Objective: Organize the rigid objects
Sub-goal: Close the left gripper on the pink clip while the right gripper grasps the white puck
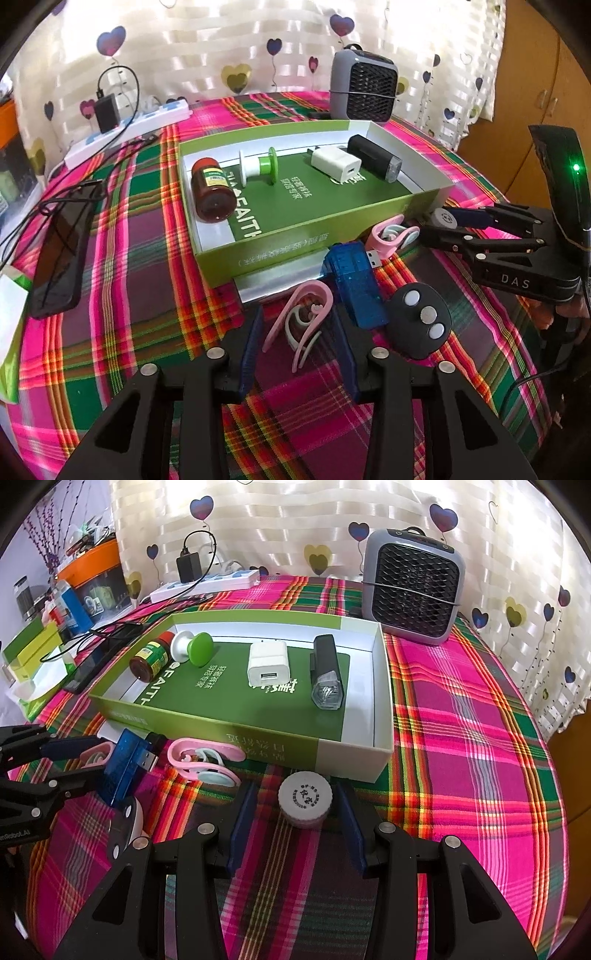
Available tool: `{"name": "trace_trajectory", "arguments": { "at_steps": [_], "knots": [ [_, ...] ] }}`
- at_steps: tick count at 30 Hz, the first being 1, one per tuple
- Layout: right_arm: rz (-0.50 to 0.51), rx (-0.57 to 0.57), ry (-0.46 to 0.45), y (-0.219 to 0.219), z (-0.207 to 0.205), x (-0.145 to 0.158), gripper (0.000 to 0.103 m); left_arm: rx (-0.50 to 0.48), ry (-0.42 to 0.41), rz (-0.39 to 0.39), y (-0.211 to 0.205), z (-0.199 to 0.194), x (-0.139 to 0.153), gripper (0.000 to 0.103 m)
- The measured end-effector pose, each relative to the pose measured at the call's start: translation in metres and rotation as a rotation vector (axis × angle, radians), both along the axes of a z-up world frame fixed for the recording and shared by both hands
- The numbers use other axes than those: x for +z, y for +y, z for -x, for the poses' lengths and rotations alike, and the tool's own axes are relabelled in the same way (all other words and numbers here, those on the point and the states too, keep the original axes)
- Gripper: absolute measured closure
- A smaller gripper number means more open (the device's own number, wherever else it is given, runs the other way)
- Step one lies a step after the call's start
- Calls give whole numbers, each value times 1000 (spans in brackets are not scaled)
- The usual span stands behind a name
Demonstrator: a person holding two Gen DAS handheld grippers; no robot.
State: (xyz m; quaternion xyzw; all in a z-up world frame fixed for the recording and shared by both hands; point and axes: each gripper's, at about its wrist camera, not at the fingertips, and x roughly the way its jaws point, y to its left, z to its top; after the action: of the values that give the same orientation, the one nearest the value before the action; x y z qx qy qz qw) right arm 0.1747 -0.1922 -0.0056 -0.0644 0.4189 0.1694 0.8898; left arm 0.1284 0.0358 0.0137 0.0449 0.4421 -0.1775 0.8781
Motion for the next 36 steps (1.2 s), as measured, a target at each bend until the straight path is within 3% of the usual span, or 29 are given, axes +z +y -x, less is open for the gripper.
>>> {"name": "trace_trajectory", "arguments": {
  "at_steps": [4,7,16,36],
  "knots": [
    [-6,-1,1,0,0,0,58,7,4,15,3,0,0,71],
    [-7,0,1,-1,0,0,58,19,6,26,5,0,0,80],
    [-9,-7,-4,-2,2,1,74,27,9,45,6,1,-1,80],
    [-29,-11,-5,-4,10,1,74,61,5,70,11,7,4,81]
  ]
}}
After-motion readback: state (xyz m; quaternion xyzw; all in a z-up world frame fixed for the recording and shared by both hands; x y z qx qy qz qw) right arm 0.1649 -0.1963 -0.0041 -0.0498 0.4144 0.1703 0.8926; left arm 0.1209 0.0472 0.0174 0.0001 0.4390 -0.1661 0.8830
